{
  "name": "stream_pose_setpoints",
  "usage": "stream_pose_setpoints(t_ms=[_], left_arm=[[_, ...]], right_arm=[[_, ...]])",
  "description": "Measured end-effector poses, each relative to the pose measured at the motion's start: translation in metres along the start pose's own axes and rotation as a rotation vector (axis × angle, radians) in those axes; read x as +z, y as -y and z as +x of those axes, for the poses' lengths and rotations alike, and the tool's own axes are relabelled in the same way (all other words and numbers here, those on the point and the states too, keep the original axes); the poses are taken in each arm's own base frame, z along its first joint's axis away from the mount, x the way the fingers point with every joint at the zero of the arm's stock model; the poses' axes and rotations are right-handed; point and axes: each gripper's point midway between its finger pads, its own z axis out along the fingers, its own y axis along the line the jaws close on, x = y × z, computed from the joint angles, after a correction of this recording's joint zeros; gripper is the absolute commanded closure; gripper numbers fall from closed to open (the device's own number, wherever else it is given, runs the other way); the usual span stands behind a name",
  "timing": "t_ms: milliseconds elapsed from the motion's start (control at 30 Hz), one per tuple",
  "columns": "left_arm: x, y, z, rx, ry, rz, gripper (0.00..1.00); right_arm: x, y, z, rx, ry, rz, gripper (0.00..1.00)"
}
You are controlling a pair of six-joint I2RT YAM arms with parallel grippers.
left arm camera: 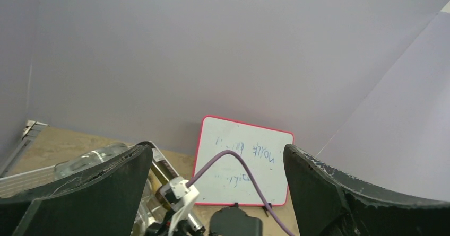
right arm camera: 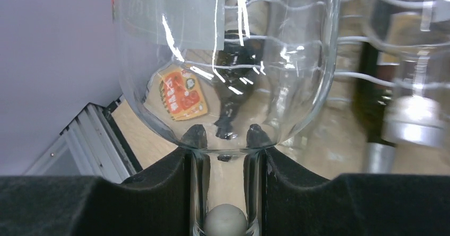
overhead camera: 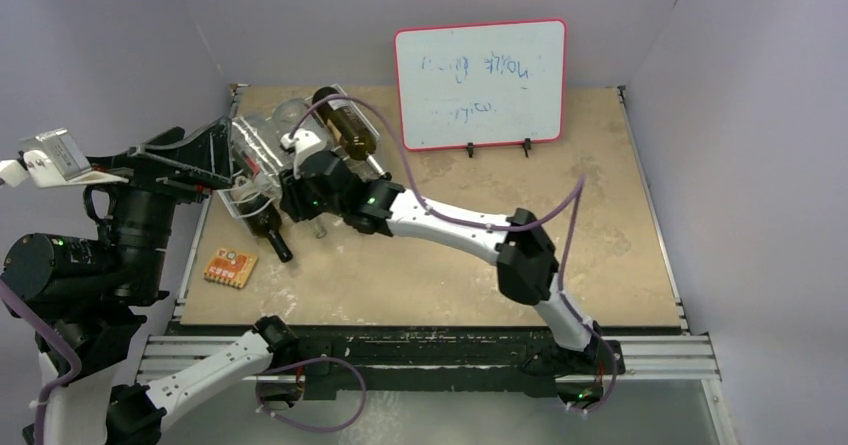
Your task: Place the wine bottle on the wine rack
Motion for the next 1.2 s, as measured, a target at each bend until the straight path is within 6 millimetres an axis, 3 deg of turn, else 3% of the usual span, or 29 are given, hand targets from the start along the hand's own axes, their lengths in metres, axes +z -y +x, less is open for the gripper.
stream_pose_setpoints(t_ms=[167, 367, 467, 800, 1200], left_arm=[[-0.002, -0.006, 0.008, 0.034, -0.030, -0.019, 0.06], [-0.004, -0.010, 0.010, 0.057, -0.044, -0.032, 0.06], [-0.004, -0.012, 0.011, 0.062, -0.050, -0.040, 0.06], [-0.005, -0.013, 0.013, 0.068, -0.056, -0.045, 0.06], [-0.005, -0.015, 0.012, 0.068, -0.053, -0.055, 0.06]], right_arm=[[0.038, -0.023, 0.025, 0.004, -0.031, -0.029, 1.00], [0.069, -0.023, 0.043, 0.017, -0.042, -0.024, 1.00], [0.080, -0.023, 0.050, 0.025, -0.039, -0.025, 0.95], [0.101, -0.025, 0.051, 0.028, 0.005, -0.045, 0.70], [0.103, -0.036, 0.032, 0.071, 0.074, -0.100, 0.55]])
